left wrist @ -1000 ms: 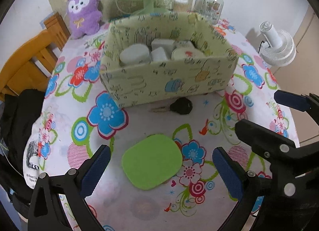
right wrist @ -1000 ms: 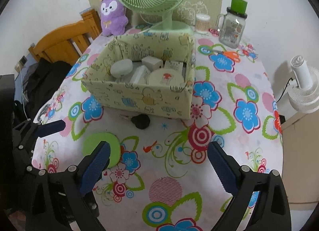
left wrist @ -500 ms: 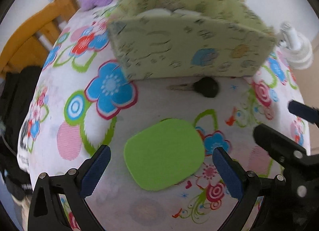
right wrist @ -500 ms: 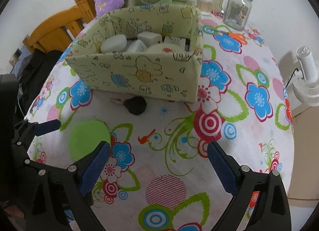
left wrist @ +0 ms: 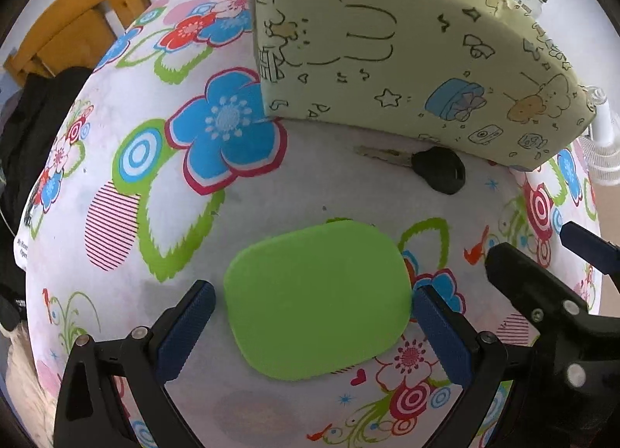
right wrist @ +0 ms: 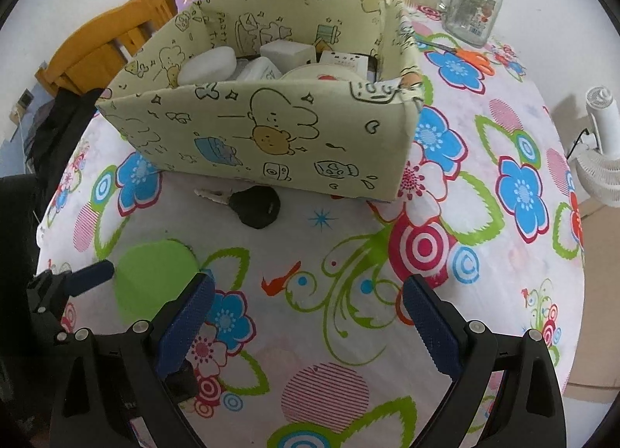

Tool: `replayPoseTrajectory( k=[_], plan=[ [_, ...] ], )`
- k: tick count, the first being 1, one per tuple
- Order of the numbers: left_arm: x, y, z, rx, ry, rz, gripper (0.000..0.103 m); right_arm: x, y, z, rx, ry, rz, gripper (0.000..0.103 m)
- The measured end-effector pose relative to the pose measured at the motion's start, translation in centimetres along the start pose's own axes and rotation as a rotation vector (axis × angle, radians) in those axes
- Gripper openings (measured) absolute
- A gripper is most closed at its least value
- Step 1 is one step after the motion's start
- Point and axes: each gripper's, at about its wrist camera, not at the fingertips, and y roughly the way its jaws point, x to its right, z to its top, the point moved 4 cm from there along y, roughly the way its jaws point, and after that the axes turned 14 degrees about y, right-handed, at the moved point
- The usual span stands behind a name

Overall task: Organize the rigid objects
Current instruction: 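Lower the left gripper around the green pad while the right gripper approaches the black key fob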

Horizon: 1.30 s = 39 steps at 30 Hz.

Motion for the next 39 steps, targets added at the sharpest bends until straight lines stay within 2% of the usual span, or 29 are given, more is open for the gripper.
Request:
replayPoseTrajectory(
  k=[4, 7, 14, 15, 16, 21, 31, 39],
  plan=[
    [0.5, 0.2, -0.4, -0.006, -0.003, 0.037, 0.103, -0.2, 0.6, 0.0, -0.015, -0.007, -0.004, 0.099],
    [0.9, 0.2, -0.6, -0.015, -0.045, 0.066, 0.103, -0.3, 1.0, -0.1, -0.024, -0.011, -0.004, 0.099],
    [1.4, 0.0, -1.7, 0.002, -0.116, 0.091, 0.102, -0.1, 1.5, 0.3, -0.026, -0.005, -0.012, 0.099],
    [1.5, -0.1, -1.8, 0.009, -0.114, 0.091, 0.099, -0.1, 1.6, 0.2, -0.026, -0.009, -0.016, 0.099],
    [1.7, -0.3, -1.8, 0.021, -0.106, 0.093, 0.096, -0.1, 1.6, 0.2, -0.027, -0.011, -0.016, 0.099],
    [2.8, -0.9, -1.6, 0.027, -0.042, 0.066, 0.095, -0.3, 2.0, 0.0, -0.035, -0.008, -0.013, 0.099],
    [1.2, -0.7, -0.9, 0.025, 0.033, 0.046, 0.095, -1.4, 2.7, -0.2, -0.034, 0.013, -0.013, 0.095],
    [0.0, -0.6, -0.3, 0.021, 0.09, 0.045, 0.096, -3.0, 3.5, 1.3, -0.003, 0.046, -0.022, 0.089]
  ],
)
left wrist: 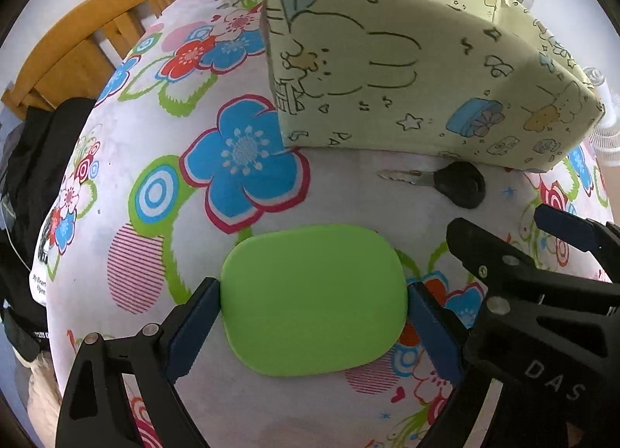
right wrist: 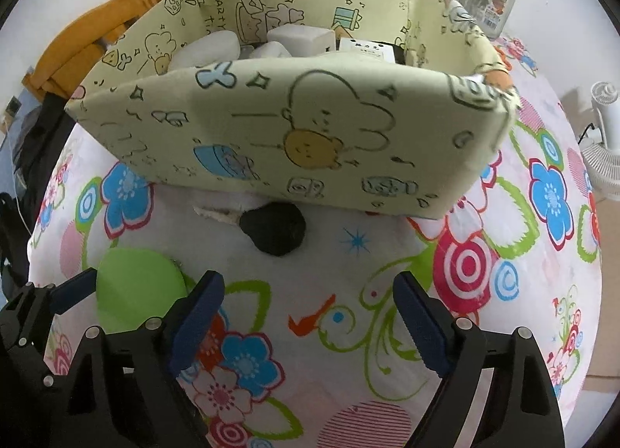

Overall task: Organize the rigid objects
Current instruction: 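Lower the left gripper around the green pad while the right gripper approaches the black key fob, then grasp the green pad with the left gripper while the right gripper grasps the black key fob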

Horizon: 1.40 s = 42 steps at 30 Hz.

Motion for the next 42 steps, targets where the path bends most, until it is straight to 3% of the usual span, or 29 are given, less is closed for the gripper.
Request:
replayPoseTrajectory(
  k=[8, 17, 22, 23, 29, 42],
  plan=[
    [-2.1, 1.0, 2.0, -0.004, 0.046, -0.016, 0.096, -3.1, 0.9, 1.1, 0.006, -0.015, 0.023, 0.081],
    [-4.6, 2.3, 3.3, 0.003, 0.092, -0.032, 0.096, -6.3, 2.0, 2.5, 0.064, -0.068, -0.01, 0.071],
    [-5.4, 2.7, 4.0, 0.007, 0.104, -0.038, 0.096, -6.9, 2.3, 3.1, 0.079, -0.092, -0.025, 0.051],
    [-5.5, 2.8, 4.1, 0.008, 0.105, -0.039, 0.096, -7.0, 2.2, 3.2, 0.082, -0.098, -0.024, 0.039],
    [-5.7, 3.0, 4.6, 0.009, 0.117, -0.045, 0.096, -8.1, 2.3, 3.4, 0.063, -0.125, -0.023, 0.039],
    [-3.7, 2.0, 3.8, 0.022, 0.152, -0.037, 0.096, -6.8, 1.8, 2.0, 0.029, -0.037, 0.003, 0.039]
  ],
)
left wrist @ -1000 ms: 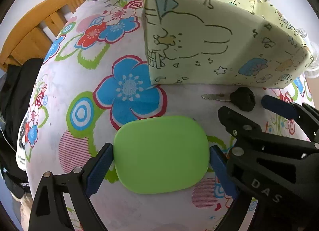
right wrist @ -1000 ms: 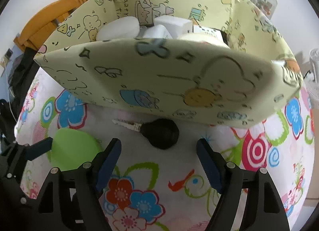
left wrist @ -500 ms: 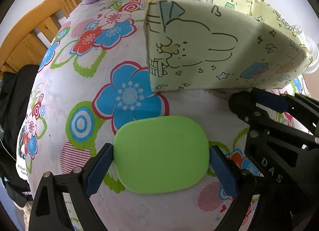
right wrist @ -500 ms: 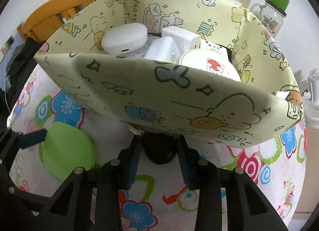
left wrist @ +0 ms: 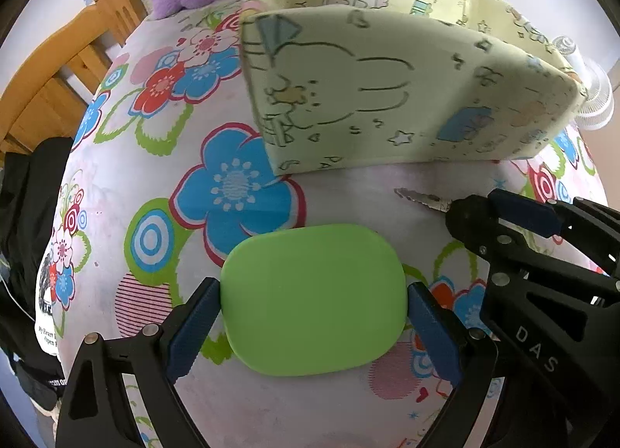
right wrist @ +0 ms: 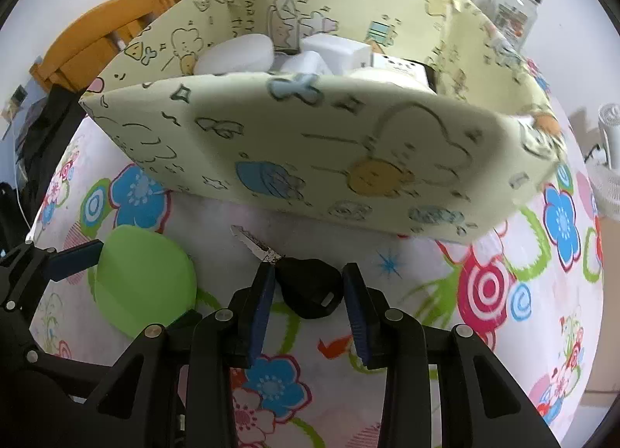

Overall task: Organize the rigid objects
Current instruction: 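Grasp the green pad with the left gripper while the right gripper grasps the black key fob, then lift the green pad with the left gripper while the right gripper lifts the key fob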

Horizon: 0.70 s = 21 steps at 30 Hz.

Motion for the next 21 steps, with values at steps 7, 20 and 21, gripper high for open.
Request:
replayPoseTrajectory(
  k=[7, 20, 21],
  plan=[
    [1.8, -0.6, -0.3, 0.009, 0.01, -0.006, 0.095, 1.8, -1.1, -1.9, 0.003, 0.03, -0.002, 0.039],
    [5.2, -3.3, -1.3, 0.034, 0.012, 0.016, 0.096, 6.2, -3.6, -3.6, 0.02, 0.055, 0.006, 0.039],
    [5.1, -3.4, -1.3, 0.036, 0.01, 0.017, 0.096, 6.6, -4.1, -3.6, 0.023, 0.054, 0.009, 0.039]
  ],
)
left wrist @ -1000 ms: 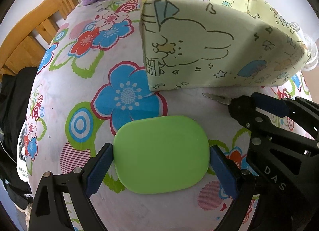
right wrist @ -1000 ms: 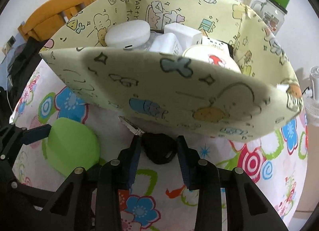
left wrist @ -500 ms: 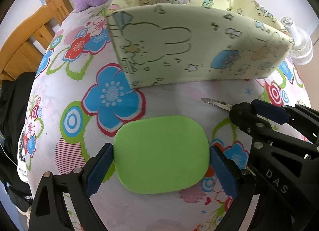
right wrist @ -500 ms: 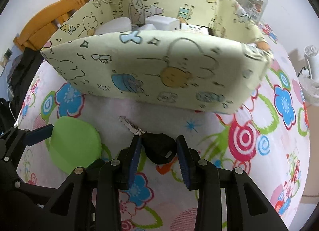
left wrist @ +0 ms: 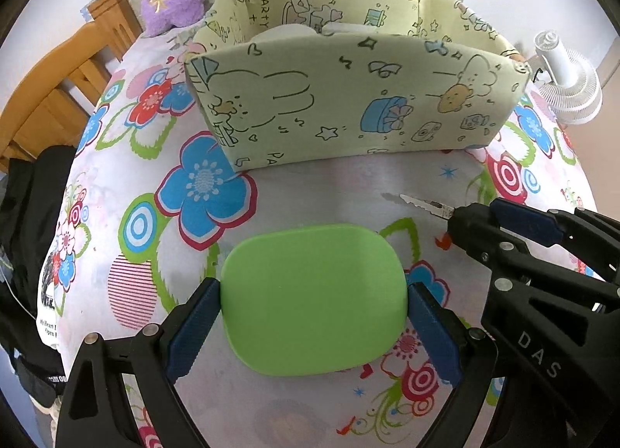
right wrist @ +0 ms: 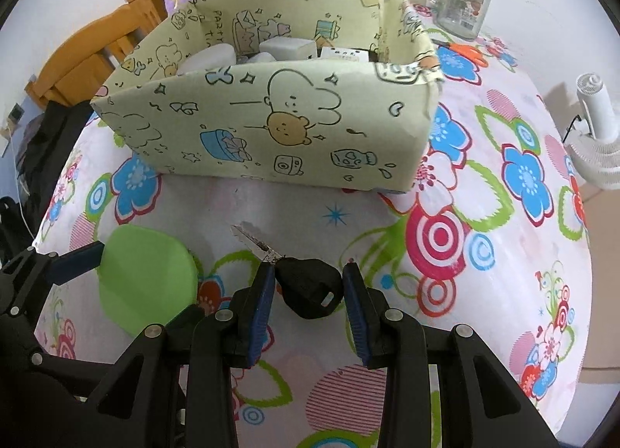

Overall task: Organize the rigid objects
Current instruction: 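Lift the green pad with the left gripper while the right gripper lifts the key fob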

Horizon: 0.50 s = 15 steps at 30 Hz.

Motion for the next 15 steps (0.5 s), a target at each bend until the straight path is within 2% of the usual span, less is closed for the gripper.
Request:
replayPoseTrajectory(
  k=[15],
  plan=[
    [0.8, -3.4, -0.2, 0.033, -0.002, 0.038, 0.096, 1.7, -4.1, -0.8, 0.027, -0.015, 0.021, 0.039]
  ],
)
